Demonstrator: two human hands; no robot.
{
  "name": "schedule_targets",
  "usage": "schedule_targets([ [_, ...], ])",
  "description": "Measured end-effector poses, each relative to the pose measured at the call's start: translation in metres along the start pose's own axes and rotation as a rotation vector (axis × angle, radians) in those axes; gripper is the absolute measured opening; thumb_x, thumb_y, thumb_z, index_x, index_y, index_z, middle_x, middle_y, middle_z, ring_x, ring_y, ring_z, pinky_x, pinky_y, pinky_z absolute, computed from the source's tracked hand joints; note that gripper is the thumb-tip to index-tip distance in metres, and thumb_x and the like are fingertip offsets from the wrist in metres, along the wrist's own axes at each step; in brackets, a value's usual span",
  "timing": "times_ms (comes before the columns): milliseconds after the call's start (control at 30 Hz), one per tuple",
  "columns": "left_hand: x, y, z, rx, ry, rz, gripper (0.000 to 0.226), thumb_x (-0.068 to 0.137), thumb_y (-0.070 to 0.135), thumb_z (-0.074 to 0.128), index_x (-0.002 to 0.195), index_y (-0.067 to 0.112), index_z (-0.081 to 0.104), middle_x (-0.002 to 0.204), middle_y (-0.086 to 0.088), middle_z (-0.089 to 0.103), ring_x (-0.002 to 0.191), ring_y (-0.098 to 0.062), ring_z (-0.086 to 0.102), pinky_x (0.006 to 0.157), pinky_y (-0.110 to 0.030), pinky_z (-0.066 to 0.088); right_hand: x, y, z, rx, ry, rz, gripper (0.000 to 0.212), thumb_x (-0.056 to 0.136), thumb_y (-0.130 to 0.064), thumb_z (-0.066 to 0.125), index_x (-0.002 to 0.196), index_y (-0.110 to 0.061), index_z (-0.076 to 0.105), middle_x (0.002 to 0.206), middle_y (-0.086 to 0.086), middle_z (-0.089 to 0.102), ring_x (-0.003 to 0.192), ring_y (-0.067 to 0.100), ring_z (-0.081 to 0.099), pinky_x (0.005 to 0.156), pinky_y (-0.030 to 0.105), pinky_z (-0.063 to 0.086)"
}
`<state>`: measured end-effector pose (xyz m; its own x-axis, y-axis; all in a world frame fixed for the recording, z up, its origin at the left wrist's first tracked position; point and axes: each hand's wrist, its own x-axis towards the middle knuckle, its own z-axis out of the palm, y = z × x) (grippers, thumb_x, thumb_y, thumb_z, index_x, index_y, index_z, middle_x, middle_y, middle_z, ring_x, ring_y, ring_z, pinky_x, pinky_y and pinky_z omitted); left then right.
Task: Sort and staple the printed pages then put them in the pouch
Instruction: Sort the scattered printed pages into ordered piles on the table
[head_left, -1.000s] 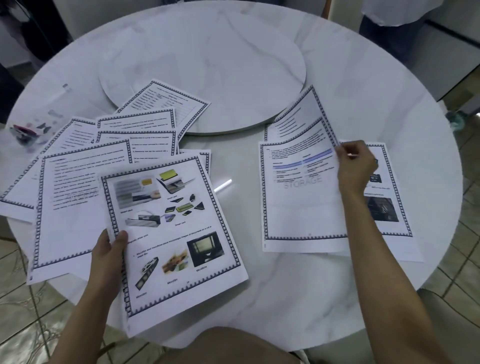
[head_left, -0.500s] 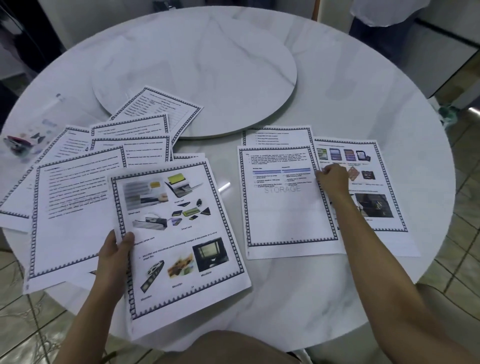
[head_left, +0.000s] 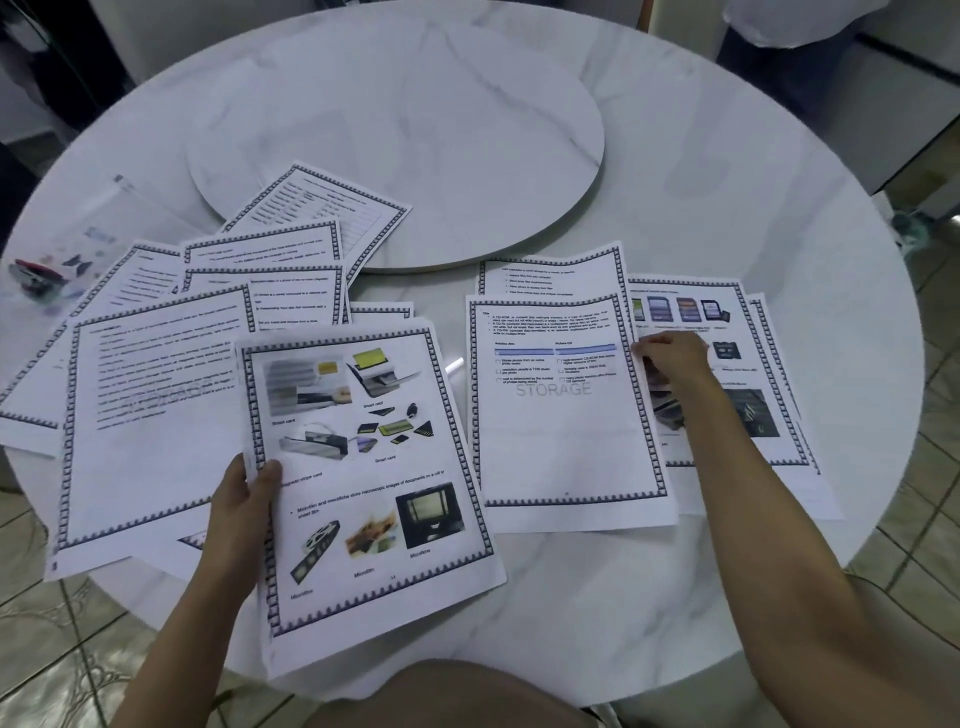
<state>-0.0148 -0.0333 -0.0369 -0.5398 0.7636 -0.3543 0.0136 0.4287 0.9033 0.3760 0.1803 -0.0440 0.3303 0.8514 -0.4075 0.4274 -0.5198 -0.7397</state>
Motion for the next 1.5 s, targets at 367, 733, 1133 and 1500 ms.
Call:
schedule_targets([
  [367, 0.002, 0.005, 0.003, 0.052, -0.049, 0.061, 0.019, 0.098, 0.019, 0.043, 0.114, 0.016, 0.051, 0.105, -0.008, 0.060, 0.084, -0.017, 0.059, 0.072, -0.031, 0.046, -0.055, -0.004, -0.024, -0.041, 0.325, -0.454, 0.013, 0.090, -0.005, 0.054, 0.097, 0.003, 0.061, 0.089, 0.012, 0.062, 0.071, 0.011, 0.054, 0.062, 0.007, 0.036],
  [733, 0.001, 0.004, -0.001, 0.042, -0.059, 0.097, 0.018, 0.098, 0.017, 0.043, 0.113, 0.013, 0.051, 0.103, -0.011, 0.059, 0.081, -0.018, 0.058, 0.068, -0.029, 0.046, -0.073, -0.037, -0.052, 0.172, 0.359, -0.473, 0.009, 0.082, -0.015, 0.065, 0.090, -0.012, 0.069, 0.072, -0.013, 0.062, 0.060, -0.013, 0.055, 0.067, 0.004, 0.044],
  [1133, 0.007, 0.002, -0.010, 0.044, -0.036, 0.097, 0.026, 0.098, 0.018, 0.043, 0.121, 0.011, 0.052, 0.111, -0.011, 0.059, 0.100, -0.030, 0.056, 0.086, -0.040, 0.044, -0.098, -0.061, -0.069, 0.276, 0.650, -0.667, 0.010, 0.089, -0.016, 0.053, 0.086, -0.025, 0.052, 0.077, -0.022, 0.052, 0.066, -0.017, 0.050, 0.069, 0.006, 0.041],
  [1500, 0.006, 0.002, -0.013, 0.031, -0.035, 0.080, 0.026, 0.098, 0.020, 0.043, 0.121, 0.013, 0.051, 0.112, -0.012, 0.060, 0.100, -0.033, 0.057, 0.089, -0.045, 0.047, -0.092, -0.061, -0.080, 0.519, 0.634, -0.516, 0.022, 0.087, -0.014, 0.057, 0.076, -0.032, 0.053, 0.078, -0.014, 0.058, 0.070, -0.006, 0.056, 0.076, 0.010, 0.047],
])
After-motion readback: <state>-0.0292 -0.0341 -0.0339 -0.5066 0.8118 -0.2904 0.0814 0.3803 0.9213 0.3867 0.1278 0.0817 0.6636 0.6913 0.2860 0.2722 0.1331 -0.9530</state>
